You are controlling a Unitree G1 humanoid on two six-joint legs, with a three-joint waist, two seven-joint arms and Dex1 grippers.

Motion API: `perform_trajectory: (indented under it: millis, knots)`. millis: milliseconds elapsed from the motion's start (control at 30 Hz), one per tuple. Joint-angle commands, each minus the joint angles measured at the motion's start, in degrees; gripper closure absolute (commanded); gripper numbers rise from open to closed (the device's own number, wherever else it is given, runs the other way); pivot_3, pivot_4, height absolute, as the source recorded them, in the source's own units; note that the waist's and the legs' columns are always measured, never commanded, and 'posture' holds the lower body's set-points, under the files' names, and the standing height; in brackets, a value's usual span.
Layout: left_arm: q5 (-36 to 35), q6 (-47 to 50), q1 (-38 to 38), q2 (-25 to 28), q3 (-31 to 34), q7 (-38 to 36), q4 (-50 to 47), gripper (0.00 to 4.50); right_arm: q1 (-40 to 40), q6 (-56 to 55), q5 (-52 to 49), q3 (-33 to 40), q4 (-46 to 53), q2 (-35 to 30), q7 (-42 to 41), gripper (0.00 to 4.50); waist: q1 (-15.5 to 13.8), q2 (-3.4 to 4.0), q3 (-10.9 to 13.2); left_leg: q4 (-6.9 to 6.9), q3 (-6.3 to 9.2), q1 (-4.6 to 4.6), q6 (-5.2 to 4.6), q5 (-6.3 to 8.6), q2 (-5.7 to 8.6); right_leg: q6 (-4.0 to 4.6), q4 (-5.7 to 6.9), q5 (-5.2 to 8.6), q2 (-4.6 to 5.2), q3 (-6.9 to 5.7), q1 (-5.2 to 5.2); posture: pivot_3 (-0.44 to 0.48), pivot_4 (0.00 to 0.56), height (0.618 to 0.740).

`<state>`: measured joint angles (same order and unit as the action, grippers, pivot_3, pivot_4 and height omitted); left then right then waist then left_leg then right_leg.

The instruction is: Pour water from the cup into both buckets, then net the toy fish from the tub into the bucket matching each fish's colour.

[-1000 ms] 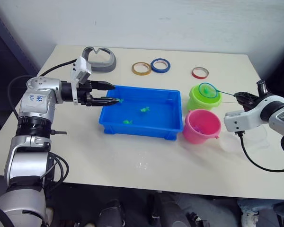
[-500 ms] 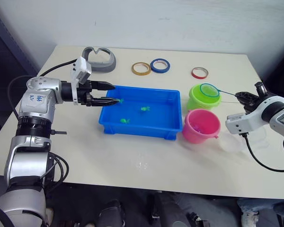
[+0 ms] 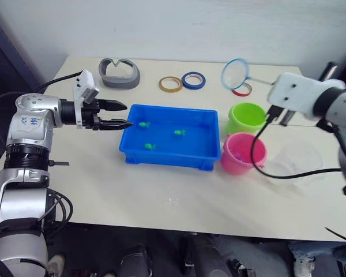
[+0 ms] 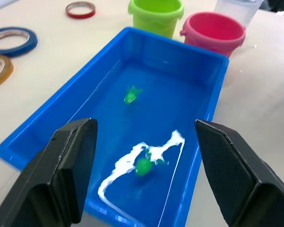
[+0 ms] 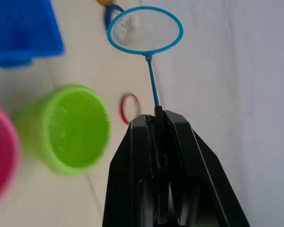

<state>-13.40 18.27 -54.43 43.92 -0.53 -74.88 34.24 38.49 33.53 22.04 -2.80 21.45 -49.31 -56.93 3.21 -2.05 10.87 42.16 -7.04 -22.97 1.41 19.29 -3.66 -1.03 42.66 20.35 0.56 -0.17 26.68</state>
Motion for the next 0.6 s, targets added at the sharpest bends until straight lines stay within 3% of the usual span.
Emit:
perform_trajectory:
  millis: [33,467,600]
  knots:
    - [-1.1,1.2,1.5,1.4,1.9,0.6,-4.6,0.90,-1.8,3.1,-0.5,-2.9,3.6,0.1,-0.9,4.50,-0.1,0.00,0.0,0.00,0.01,-0.03,-0.02,0.01,0.00,0.00,-0.03,0.00,0.01,-0.01,0.00,0.000,0.150,0.693]
    - [-3.3,6.3,7.1,3.6,4.4,2.7,-13.1,0.90,-7.0,-2.4,1.1,-10.4,-1.9,2.1,4.6,4.50,0.2,0.00,0.0,0.02,0.09,-0.08,-0.05,0.03,0.02,0.00,-0.05,0.00,0.01,-0.07,0.00,0.000,0.150,0.693]
    - [-3.5,7.1,8.0,3.8,4.2,3.0,-14.4,0.90,-5.6,0.2,0.3,-12.5,-4.0,6.7,5.8,4.50,0.1,-0.01,0.0,0.02,0.09,-0.09,-0.04,0.02,0.02,0.00,-0.06,0.00,0.02,-0.07,0.00,0.000,0.150,0.693]
